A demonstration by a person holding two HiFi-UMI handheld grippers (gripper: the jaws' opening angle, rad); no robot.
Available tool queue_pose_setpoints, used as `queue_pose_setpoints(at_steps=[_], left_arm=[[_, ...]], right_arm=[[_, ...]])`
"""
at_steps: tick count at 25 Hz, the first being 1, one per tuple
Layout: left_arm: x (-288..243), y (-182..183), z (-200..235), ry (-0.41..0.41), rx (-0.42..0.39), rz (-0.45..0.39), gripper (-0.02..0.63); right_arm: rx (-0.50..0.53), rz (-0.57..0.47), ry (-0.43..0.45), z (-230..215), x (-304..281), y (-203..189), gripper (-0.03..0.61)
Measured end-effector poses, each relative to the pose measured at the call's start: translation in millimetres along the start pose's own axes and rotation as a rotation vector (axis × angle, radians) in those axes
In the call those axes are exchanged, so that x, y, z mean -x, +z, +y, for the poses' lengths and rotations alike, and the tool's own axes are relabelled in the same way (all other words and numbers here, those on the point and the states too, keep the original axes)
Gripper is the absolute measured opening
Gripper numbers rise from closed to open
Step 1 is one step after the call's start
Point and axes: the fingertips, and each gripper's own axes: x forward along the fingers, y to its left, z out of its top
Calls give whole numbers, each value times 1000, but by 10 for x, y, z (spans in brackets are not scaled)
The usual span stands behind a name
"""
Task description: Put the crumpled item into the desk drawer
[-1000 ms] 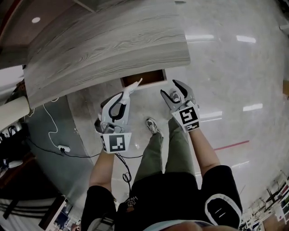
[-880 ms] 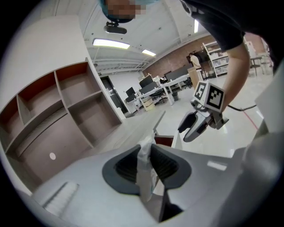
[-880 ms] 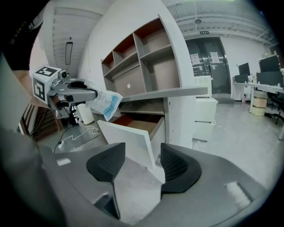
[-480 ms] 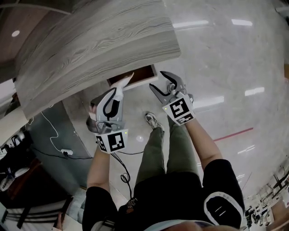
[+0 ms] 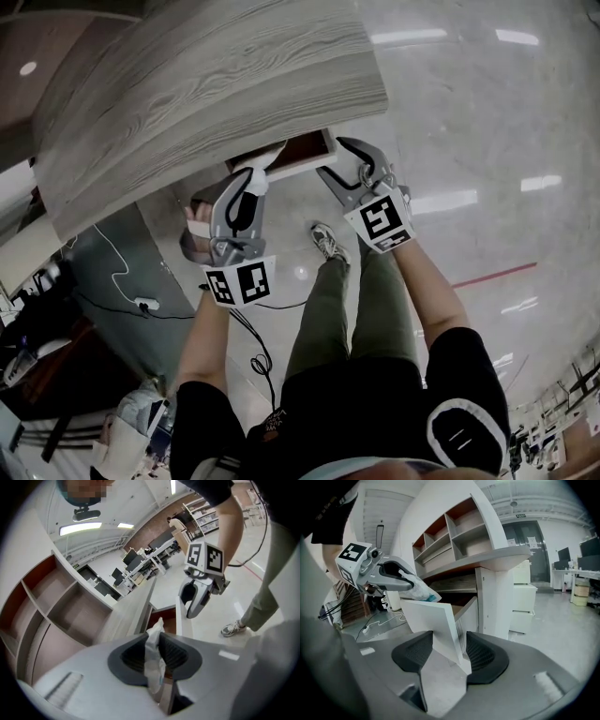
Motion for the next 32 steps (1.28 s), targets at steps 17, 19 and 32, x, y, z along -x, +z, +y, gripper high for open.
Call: queue_pose_setpoints(at_steps=[17, 19, 32], left_arm=[[-253, -29, -57, -38, -10, 102, 118], [-265, -23, -56, -34, -5, 101, 118], [-102, 157, -16, 4, -49, 19, 126]], right_arm=[[-10, 23, 15, 31, 20, 20, 216], [-14, 23, 15, 32, 25, 20, 216], [-21, 24, 11, 20, 12, 7, 216]])
